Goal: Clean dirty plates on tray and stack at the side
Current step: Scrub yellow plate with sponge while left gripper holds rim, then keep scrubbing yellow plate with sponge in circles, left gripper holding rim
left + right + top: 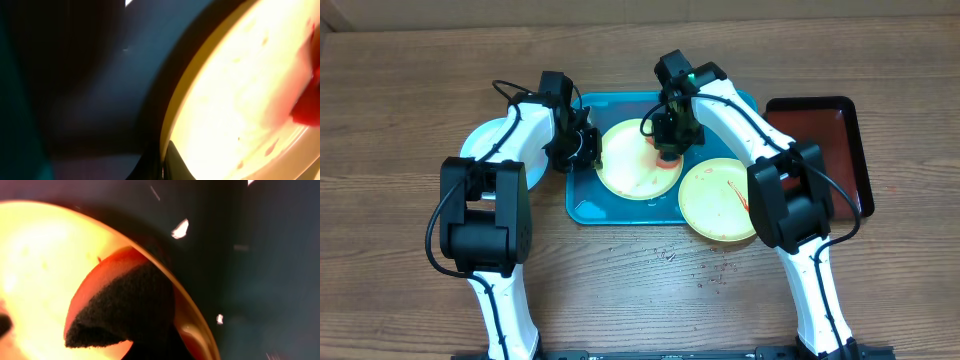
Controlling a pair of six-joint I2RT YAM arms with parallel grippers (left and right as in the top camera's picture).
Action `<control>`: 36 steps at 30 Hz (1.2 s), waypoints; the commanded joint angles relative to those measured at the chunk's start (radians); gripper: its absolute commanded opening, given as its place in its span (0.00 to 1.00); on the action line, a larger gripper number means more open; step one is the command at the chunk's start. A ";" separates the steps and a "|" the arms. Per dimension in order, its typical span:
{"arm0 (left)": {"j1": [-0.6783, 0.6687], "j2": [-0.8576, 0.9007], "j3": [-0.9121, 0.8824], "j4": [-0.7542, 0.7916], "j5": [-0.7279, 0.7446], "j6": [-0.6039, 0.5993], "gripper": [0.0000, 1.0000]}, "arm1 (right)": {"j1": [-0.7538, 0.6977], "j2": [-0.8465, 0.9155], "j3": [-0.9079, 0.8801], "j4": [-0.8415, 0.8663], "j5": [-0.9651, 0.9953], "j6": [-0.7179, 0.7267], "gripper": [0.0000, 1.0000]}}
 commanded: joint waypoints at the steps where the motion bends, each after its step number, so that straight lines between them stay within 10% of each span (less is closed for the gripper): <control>1: 0.021 0.036 -0.016 0.000 -0.076 -0.013 0.04 | 0.026 0.072 0.016 0.073 -0.013 0.022 0.04; 22: 0.025 0.036 -0.015 0.008 -0.039 0.001 0.04 | 0.171 0.118 0.027 0.063 -0.264 -0.015 0.04; 36: 0.067 0.036 -0.015 -0.017 -0.039 0.031 0.04 | -0.010 0.118 0.132 -0.166 0.054 -0.033 0.04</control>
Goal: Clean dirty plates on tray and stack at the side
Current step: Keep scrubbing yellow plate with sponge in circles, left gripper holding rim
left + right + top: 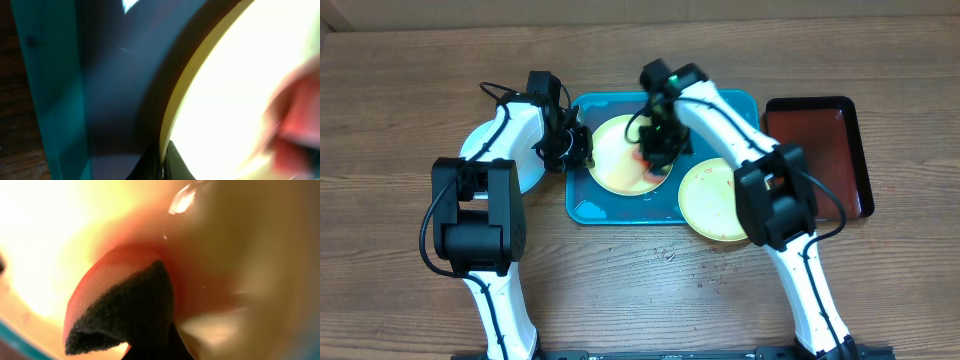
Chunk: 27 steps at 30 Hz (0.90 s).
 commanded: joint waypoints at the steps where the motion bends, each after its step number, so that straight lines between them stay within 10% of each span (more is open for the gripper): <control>1: 0.023 0.035 -0.015 -0.020 -0.048 0.045 0.04 | -0.038 0.046 0.008 0.047 0.154 0.020 0.04; 27: 0.023 0.035 -0.015 -0.044 -0.041 0.073 0.04 | 0.180 0.082 0.006 0.305 0.043 -0.015 0.04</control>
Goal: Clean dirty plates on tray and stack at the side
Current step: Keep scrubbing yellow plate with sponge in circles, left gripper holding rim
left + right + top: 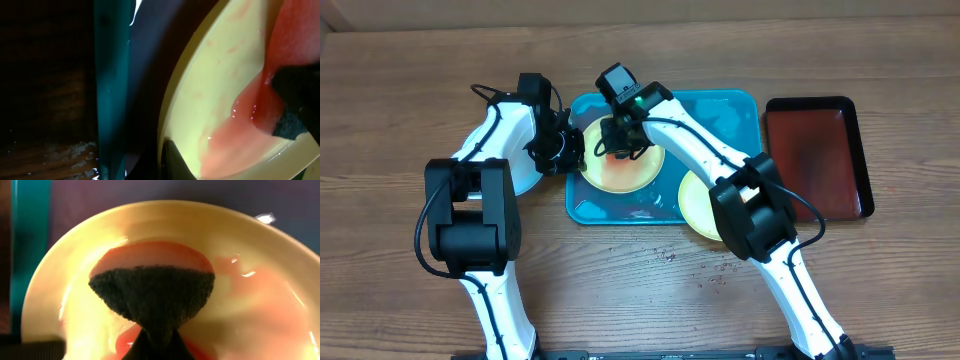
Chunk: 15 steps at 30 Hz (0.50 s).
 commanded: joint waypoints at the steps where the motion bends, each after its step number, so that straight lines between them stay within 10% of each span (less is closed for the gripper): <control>1: -0.004 0.035 -0.015 -0.001 -0.028 0.045 0.04 | 0.025 0.066 -0.001 -0.039 -0.133 -0.103 0.04; 15: -0.004 0.035 -0.015 0.001 -0.029 0.055 0.04 | -0.018 0.066 0.089 -0.354 -0.047 -0.335 0.04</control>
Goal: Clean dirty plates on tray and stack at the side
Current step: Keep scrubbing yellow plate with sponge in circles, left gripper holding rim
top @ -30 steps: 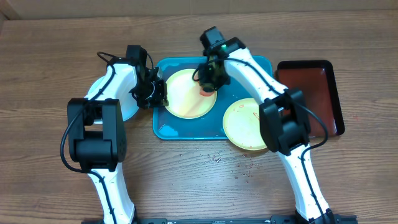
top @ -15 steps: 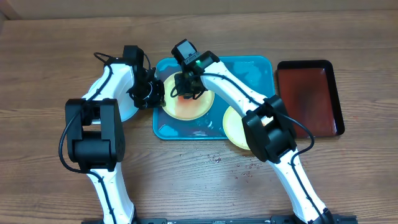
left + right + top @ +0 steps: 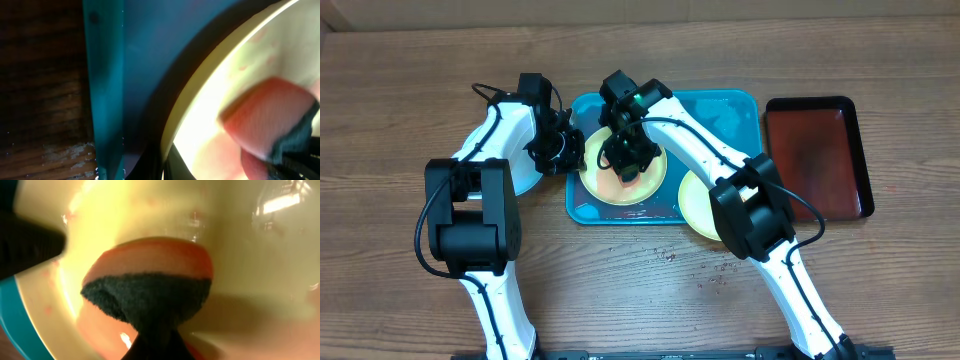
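A yellow plate (image 3: 652,178) lies in the left half of the teal tray (image 3: 720,110). My left gripper (image 3: 570,152) is shut on its left rim; in the left wrist view the rim (image 3: 200,90) runs between the fingers (image 3: 164,165). My right gripper (image 3: 628,160) is shut on an orange sponge with a dark scouring side (image 3: 150,275) and presses it on the plate's middle. The plate surface (image 3: 240,255) looks wet with faint pink smears. A second yellow plate (image 3: 700,205) with red marks rests at the tray's lower right corner.
A pale plate (image 3: 525,172) sits on the table left of the tray, under my left arm. A dark red tray (image 3: 820,150) stands at the right. Red crumbs (image 3: 710,275) speckle the wood in front. The tray's left wall (image 3: 105,75) is close beside my left fingers.
My right gripper has brought the sponge from the plate's far left part to its middle. The left gripper still holds the rim in the same place.
First the plate lay mid-tray, my left gripper on its left rim and the sponge at its right edge. Then plate and left gripper stood further left, sponge on the plate's centre. Later the sponge was at the far left, and now it is back in the middle.
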Controlling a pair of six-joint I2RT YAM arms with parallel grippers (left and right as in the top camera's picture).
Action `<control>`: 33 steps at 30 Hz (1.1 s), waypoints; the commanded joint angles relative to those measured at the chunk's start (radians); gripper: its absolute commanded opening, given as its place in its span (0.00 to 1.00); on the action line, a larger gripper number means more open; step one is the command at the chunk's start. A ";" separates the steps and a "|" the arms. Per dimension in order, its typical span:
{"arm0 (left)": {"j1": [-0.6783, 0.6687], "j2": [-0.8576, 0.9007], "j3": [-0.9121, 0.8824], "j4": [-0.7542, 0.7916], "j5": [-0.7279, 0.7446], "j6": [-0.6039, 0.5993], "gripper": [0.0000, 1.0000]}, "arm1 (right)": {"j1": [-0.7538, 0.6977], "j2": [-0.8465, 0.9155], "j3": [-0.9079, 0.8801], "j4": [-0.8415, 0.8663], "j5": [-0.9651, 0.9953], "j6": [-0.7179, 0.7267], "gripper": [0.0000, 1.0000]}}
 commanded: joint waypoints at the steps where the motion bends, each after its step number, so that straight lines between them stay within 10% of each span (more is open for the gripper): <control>1: -0.004 0.035 -0.015 0.003 -0.029 0.031 0.04 | -0.024 0.048 0.046 -0.082 0.150 -0.051 0.04; 10: -0.004 0.035 -0.015 0.000 -0.029 0.041 0.04 | -0.073 0.049 0.077 0.005 0.413 -0.111 0.04; 20: -0.004 0.035 -0.015 0.000 -0.030 0.041 0.04 | -0.025 0.049 0.077 0.126 0.235 -0.418 0.04; 33: -0.004 0.035 -0.015 0.001 -0.037 0.041 0.04 | 0.038 0.049 0.077 0.113 0.135 -0.451 0.04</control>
